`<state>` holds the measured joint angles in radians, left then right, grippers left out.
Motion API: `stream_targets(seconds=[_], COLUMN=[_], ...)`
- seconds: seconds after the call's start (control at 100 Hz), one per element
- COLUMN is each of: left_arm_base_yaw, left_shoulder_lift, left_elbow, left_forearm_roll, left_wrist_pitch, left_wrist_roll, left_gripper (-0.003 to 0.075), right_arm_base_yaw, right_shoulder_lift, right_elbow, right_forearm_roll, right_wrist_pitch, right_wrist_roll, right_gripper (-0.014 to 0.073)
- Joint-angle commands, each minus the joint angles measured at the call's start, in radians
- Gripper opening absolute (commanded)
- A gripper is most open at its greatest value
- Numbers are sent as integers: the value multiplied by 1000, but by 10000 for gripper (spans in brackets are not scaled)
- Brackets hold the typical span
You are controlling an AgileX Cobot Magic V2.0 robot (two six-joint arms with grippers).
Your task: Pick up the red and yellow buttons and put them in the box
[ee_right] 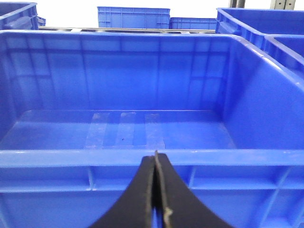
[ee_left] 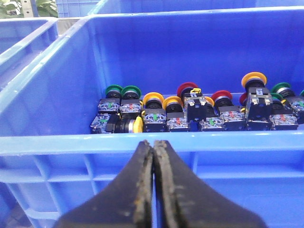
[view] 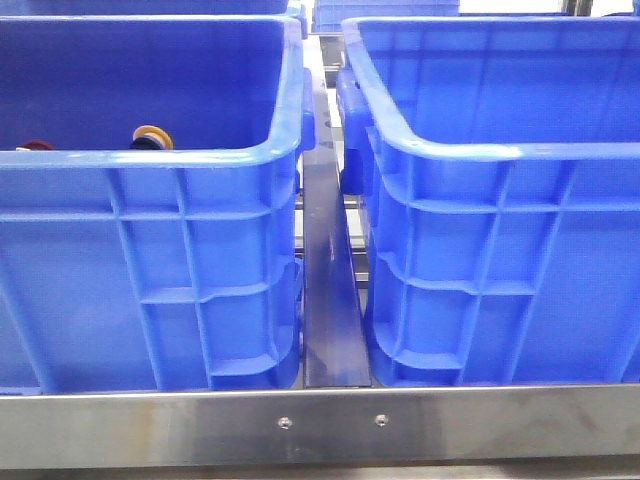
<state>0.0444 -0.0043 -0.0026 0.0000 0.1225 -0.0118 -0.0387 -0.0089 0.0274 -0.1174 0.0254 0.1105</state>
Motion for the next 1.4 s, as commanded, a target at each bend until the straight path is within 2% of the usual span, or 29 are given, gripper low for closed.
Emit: stream_targets(seconds=[0.0, 0.67, 0.84, 1.07, 1.19, 1.39], left_arm_base_yaw=[-9, -9, -9, -9, -9, -9], left_shoulder_lift=[-34, -34, 4, 182, 324, 593], left_elbow=[47, 5, -91, -288, -414, -595], left_forearm_roll=[-10, 0, 0, 0, -5, -5], left_wrist_pitch=[-80, -131, -49, 81, 190, 285], left_wrist_roll=[-8, -8, -8, -8, -8, -8], left_gripper=[-19, -19, -19, -19, -19, -19], right_arm_base_yaw=[-6, -6, -6, -6, -6, -6], right_shoulder_lift=[-27, -27, -27, -27, -27, -27], right_elbow=[-19, -19, -19, -19, -19, -19], right_forearm_roll=[-11, -11, -11, -11, -11, -11], right_wrist_pitch=[-82, -82, -82, -82, -82, -82], right_wrist_roll=[-2, -2, -2, -2, -2, -2], right_gripper=[-67, -67, -67, -67, -67, -67])
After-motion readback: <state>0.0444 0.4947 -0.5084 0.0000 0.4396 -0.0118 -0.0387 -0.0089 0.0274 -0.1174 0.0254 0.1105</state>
